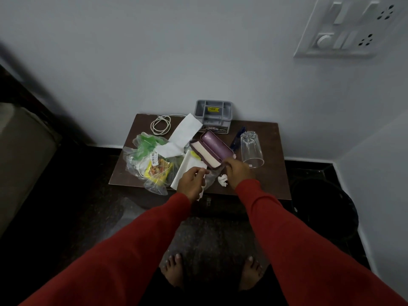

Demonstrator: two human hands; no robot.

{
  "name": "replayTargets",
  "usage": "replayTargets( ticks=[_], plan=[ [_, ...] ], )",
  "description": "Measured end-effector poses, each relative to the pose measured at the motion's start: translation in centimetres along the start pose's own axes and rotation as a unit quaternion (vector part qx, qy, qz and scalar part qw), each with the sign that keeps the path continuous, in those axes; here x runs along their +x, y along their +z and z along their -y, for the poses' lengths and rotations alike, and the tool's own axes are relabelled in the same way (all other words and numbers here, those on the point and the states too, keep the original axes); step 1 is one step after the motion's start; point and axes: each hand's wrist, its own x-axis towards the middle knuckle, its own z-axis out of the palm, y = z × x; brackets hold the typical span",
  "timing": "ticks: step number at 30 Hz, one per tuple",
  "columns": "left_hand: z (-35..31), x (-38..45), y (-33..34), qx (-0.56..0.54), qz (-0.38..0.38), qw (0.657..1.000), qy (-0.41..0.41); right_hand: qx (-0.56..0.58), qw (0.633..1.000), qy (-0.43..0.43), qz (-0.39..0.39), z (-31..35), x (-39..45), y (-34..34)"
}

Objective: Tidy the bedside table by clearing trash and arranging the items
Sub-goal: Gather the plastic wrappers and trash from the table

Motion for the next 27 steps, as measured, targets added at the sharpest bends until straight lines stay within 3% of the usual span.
replayTargets(
  ticks=[5, 10, 14, 17, 20, 22, 25, 27],
  plan=[
    [0.9, 0.0, -0.3, -0.011, 0.006, 1.0, 0.001, -0.014, 0.999, 0.006, -0.044, -0.8, -0.3, 0.0],
    [1.5, -0.3, 0.1, -0.002, 0.017, 1.0, 0.01, -0.104, 0.989, -0.092, 0.05, -3.0, -1.2, 2.4],
    [1.2, -0.6, 0.5, 0.012, 0.044, 0.999, 0.002, 0.005, 0.996, -0.088, -0.021, -3.2, -1.4, 2.7],
    [-0.3, -1.3, 1.3, -0.076, 0.074, 0.992, -0.07, 0.068, 0.984, -0.144, -0.082, -2.5, -1.6, 1.9],
    [-1.6, -1.4, 2.1, -0.187, 0.123, 0.962, -0.159, 0.034, 0.969, -0.237, -0.055, -0.9, -2.0, 0.8],
    [-1.8, -1.0, 2.5, -0.232, 0.12, 0.954, -0.15, 0.021, 0.965, -0.261, -0.027, -0.2, -2.2, 0.1],
    [-1.6, -0.7, 2.4, -0.27, 0.061, 0.955, -0.109, 0.127, 0.981, -0.119, -0.081, -0.6, -0.6, 0.3],
    [-1.4, -1.0, 1.8, -0.246, 0.026, 0.964, -0.092, 0.142, 0.988, 0.002, -0.066, -1.0, 1.4, 1.0]
  ],
)
